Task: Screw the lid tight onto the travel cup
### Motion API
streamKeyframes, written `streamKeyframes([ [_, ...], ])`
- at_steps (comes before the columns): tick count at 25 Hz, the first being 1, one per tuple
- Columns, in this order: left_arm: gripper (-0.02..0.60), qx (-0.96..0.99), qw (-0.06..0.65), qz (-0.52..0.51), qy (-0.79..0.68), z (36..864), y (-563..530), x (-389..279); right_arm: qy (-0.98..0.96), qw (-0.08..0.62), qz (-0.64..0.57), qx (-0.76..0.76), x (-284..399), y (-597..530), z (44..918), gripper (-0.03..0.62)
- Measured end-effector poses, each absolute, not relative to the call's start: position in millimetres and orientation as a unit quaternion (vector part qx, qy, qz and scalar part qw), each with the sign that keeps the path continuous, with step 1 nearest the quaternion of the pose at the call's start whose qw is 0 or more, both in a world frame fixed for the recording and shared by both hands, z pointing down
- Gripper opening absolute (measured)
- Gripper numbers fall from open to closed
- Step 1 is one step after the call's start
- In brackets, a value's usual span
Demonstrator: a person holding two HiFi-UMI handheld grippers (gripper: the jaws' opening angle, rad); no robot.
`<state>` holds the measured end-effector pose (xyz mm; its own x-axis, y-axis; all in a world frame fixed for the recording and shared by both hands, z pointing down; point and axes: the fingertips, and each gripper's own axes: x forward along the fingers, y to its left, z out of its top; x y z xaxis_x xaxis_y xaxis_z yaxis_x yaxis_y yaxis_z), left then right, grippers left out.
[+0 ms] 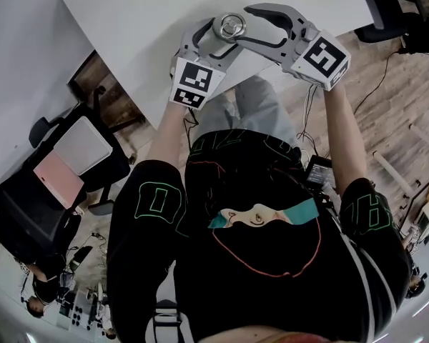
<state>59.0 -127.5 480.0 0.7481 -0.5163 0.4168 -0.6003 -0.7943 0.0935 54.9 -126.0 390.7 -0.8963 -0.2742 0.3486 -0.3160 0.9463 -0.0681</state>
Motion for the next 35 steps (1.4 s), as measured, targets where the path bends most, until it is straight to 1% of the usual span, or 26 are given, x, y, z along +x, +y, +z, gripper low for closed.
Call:
streamKeyframes([
  [9,0.350,0.931,0.106,0.188,-0.295,478.5,-128.0,56.7,-0.978,0.189,0.081,0.023,36.9,-124.6,389.7,0.259],
  [11,0.350,0.930,0.107,0.188,-0.296,479.2,-127.6,56.7,-0.979,0.187,0.082,0.004,34.3,-121.9,390.5,0.234],
  [14,0.349,0.930,0.106,0.187,-0.298,480.6,-127.4,52.6,-0.979,0.188,0.082,0.003,30.2,-120.6,392.8,0.232],
  [18,0.350,0.930,0.105,0.188,-0.299,481.8,-127.0,50.7,-0.978,0.186,0.082,0.041,29.6,-120.5,394.4,0.232],
  [25,0.349,0.929,0.104,0.188,-0.302,481.7,-127.4,53.9,-0.973,0.141,0.078,0.168,35.5,-124.9,392.7,0.232],
  [35,0.348,0.924,0.107,0.196,-0.309,485.1,-128.6,56.9,-0.928,0.123,0.097,0.339,43.5,-127.4,397.4,0.232],
])
